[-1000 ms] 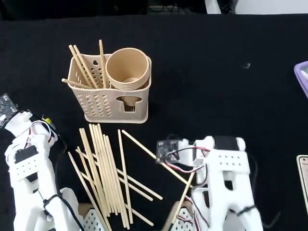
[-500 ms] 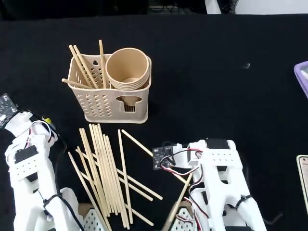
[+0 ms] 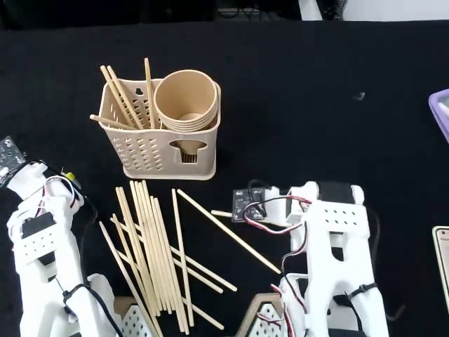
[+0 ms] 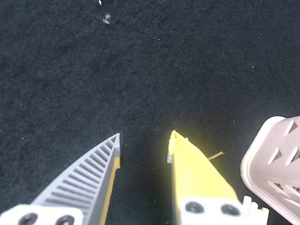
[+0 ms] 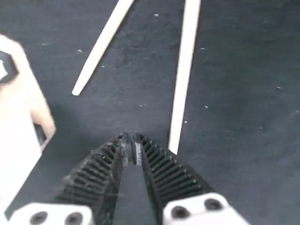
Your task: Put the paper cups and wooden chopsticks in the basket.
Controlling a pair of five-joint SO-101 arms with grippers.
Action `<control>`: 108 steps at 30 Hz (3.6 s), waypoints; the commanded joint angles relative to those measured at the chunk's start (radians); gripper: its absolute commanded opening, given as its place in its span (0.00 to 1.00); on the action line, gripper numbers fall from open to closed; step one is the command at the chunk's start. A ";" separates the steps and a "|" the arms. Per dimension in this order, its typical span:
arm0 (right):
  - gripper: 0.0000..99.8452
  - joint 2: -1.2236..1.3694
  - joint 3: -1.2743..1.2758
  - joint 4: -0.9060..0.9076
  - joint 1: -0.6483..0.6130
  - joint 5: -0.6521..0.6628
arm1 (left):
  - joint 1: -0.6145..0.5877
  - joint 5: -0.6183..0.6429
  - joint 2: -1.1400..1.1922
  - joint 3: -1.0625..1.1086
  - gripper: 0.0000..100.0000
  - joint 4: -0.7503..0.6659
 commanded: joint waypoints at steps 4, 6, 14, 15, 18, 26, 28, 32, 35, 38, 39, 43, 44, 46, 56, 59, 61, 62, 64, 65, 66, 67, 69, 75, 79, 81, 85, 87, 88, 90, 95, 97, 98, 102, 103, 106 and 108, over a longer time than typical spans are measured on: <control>0.01 0.008 0.042 -0.083 -0.183 -0.241 | -0.007 0.000 -0.015 -0.008 0.17 -0.017; 0.02 0.008 0.050 -0.144 -0.262 -0.416 | -0.007 0.000 -0.014 -0.008 0.17 -0.017; 0.30 0.008 0.061 -0.269 -0.542 -0.756 | -0.007 0.000 -0.014 -0.008 0.17 -0.017; 0.31 0.010 0.061 -0.276 -0.563 -0.786 | -0.007 0.000 -0.014 -0.008 0.17 -0.017; 0.33 0.010 0.091 -0.310 -0.614 -0.829 | -0.008 0.000 -0.014 -0.008 0.17 -0.017; 0.38 0.010 0.277 -0.514 -0.624 -0.921 | -0.008 0.000 -0.015 -0.008 0.17 -0.017; 0.38 0.008 0.295 -0.532 -0.623 -0.931 | -0.008 0.000 -0.014 -0.008 0.17 -0.017; 0.37 0.008 0.295 -0.516 -0.620 -0.933 | -0.008 0.000 -0.014 -0.008 0.17 -0.015; 0.31 0.012 0.269 -0.517 -0.555 -0.919 | -0.008 0.000 -0.017 -0.008 0.17 -0.011; 0.28 0.025 0.252 -0.506 -0.454 -0.818 | -0.008 0.000 -0.018 -0.008 0.17 -0.009; 0.28 0.044 0.249 -0.491 -0.433 -0.787 | -0.008 0.000 -0.018 -0.008 0.17 -0.009; 0.28 0.163 0.219 -0.443 -0.393 -0.723 | -0.008 0.000 -0.018 -0.008 0.17 -0.012; 0.28 0.188 0.206 -0.442 -0.385 -0.717 | -0.008 0.000 -0.018 -0.008 0.17 -0.012; 0.28 0.234 0.177 -0.440 -0.367 -0.701 | -0.008 0.000 -0.018 -0.008 0.17 -0.009; 0.02 0.251 0.150 -0.414 -0.345 -0.563 | -0.008 0.000 -0.020 -0.008 0.17 -0.012; 0.01 0.214 0.142 -0.342 -0.351 -0.562 | -0.008 0.000 -0.021 -0.008 0.17 -0.012; 0.01 0.171 0.142 -0.307 -0.347 -0.562 | -0.008 0.000 -0.021 -0.008 0.17 -0.012; 0.01 0.145 0.142 -0.292 -0.345 -0.562 | -0.008 0.000 -0.021 -0.008 0.17 -0.012; 0.01 0.084 0.143 -0.253 -0.344 -0.562 | -0.008 0.000 -0.021 -0.008 0.17 -0.014; 0.01 0.047 0.142 -0.230 -0.344 -0.562 | -0.008 0.000 -0.021 -0.008 0.17 -0.015; 0.01 0.007 0.131 -0.209 -0.344 -0.566 | -0.008 0.000 -0.021 -0.008 0.17 -0.015; 0.01 -0.033 0.120 -0.186 -0.344 -0.566 | -0.008 0.000 -0.021 -0.008 0.17 -0.015; 0.01 -0.117 0.088 -0.130 -0.344 -0.568 | -0.008 0.000 -0.021 -0.008 0.17 -0.015; 0.01 -0.358 -0.033 0.005 -0.354 -0.672 | -0.008 0.000 -0.021 -0.008 0.17 -0.015; 0.01 -0.469 -0.177 0.063 -0.466 -0.818 | -0.008 0.000 -0.021 -0.008 0.17 -0.015; 0.01 -0.496 -0.262 0.060 -0.582 -0.973 | -0.008 0.000 -0.021 -0.008 0.17 -0.015; 0.01 -0.470 -0.415 -0.117 -0.783 -1.281 | -0.008 0.000 -0.021 -0.008 0.17 -0.015; 0.01 -0.433 -0.458 -0.279 -0.821 -1.390 | -0.008 0.000 -0.018 -0.008 0.17 -0.015; 0.01 -0.409 -0.469 -0.368 -0.833 -1.433 | -0.008 0.000 -0.018 -0.008 0.17 -0.015; 0.01 -0.352 -0.484 -0.534 -0.844 -1.513 | -0.008 0.000 -0.014 -0.008 0.17 -0.015; 0.01 -0.177 -0.519 -0.878 -0.848 -1.639 | -0.008 0.000 -0.012 -0.008 0.17 -0.015; 0.01 -0.108 -0.549 -0.974 -0.848 -1.651 | -0.008 0.000 -0.012 -0.008 0.17 -0.015; 0.01 -0.077 -0.567 -1.013 -0.848 -1.651 | -0.008 0.000 -0.012 -0.008 0.17 -0.015; 0.01 0.059 -0.667 -1.138 -0.844 -1.651 | -0.008 0.000 -0.012 -0.008 0.17 -0.015; 0.01 0.101 -0.693 -1.165 -0.842 -1.651 | -0.008 0.000 -0.012 -0.008 0.17 -0.015; 0.01 0.232 -0.777 -1.227 -0.841 -1.642 | -0.008 0.000 -0.012 -0.008 0.17 -0.015; 0.01 0.323 -0.831 -1.254 -0.816 -1.642 | -0.008 0.000 -0.012 -0.008 0.17 -0.015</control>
